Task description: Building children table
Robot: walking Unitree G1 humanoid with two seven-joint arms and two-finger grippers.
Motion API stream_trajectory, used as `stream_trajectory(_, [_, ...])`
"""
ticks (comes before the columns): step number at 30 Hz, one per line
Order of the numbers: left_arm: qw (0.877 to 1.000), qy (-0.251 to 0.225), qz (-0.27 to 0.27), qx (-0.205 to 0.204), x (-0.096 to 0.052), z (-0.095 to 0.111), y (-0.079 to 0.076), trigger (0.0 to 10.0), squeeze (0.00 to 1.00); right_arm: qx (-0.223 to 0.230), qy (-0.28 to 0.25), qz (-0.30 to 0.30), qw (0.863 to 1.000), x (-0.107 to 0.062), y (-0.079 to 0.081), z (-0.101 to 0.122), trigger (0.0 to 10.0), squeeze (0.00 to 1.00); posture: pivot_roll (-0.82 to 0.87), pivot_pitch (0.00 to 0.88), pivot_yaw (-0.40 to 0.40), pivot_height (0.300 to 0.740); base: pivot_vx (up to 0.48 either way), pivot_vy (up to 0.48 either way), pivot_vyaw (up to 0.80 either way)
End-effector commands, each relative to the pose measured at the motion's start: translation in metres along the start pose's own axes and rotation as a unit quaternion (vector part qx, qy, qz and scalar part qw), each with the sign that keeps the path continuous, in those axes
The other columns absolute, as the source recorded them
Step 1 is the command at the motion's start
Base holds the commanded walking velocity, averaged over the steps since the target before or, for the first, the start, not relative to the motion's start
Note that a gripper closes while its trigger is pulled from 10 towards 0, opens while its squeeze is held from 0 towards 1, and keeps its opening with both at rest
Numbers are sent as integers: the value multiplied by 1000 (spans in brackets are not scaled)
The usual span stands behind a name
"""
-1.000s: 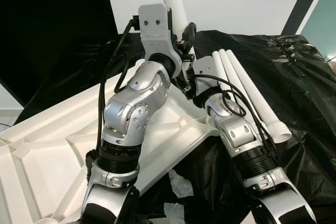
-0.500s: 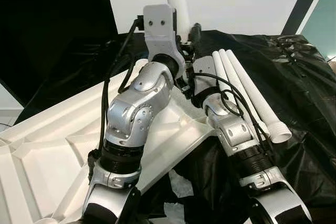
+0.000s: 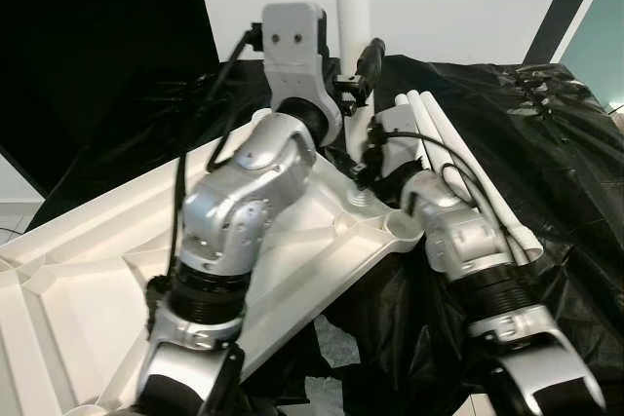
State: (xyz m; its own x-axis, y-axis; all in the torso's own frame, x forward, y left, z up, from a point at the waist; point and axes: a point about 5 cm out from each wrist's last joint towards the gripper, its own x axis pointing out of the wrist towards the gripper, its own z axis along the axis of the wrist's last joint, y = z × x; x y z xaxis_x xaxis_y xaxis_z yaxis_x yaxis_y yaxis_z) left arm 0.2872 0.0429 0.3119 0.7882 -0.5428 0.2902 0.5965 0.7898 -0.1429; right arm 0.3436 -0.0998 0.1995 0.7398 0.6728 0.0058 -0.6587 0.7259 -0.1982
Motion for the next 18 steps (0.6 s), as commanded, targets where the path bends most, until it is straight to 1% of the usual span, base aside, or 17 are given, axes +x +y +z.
stream_trajectory(1, [980, 9, -197, -9, -7, -1, -19, 10000, 0, -9, -18, 52, 998, -2, 7, 5, 10000, 0, 87, 28, 16, 740, 0, 0, 0])
stream_trajectory(5, [973, 10, -231, -27, -11, 4, -17, 10000, 0, -24, -10, 95, 995, -7, 7, 5, 10000, 0, 85, 19, 20, 740, 0, 0, 0])
stream_trajectory(7, [973, 10, -231, -27, -11, 4, -17, 10000, 0, -24, -10, 95, 995, -7, 7, 5, 10000, 0, 85, 19, 20, 740, 0, 0, 0])
stream_trajectory(11, [972, 18, -234, -18, -11, 5, -12, 10000, 0, -41, -1, 135, 990, -10, 9, 5, 10000, 0, 82, 11, 29, 740, 0, 0, 0])
stream_trajectory(15, [972, 19, -232, -18, -11, 5, -11, 10000, 0, -43, 1, 144, 989, -11, 9, 5, 10000, 0, 82, 11, 29, 740, 0, 0, 0])
stream_trajectory(16, [973, 19, -229, -18, -11, 6, -9, 0, 0, -45, 1, 148, 988, -11, 8, 6, 10000, 0, 81, 8, 30, 740, 0, 0, 0])
stream_trajectory(18, [973, 19, -229, -18, -11, 6, -9, 0, 0, -45, 1, 148, 988, -11, 8, 6, 10000, 0, 81, 8, 30, 740, 0, 0, 0])
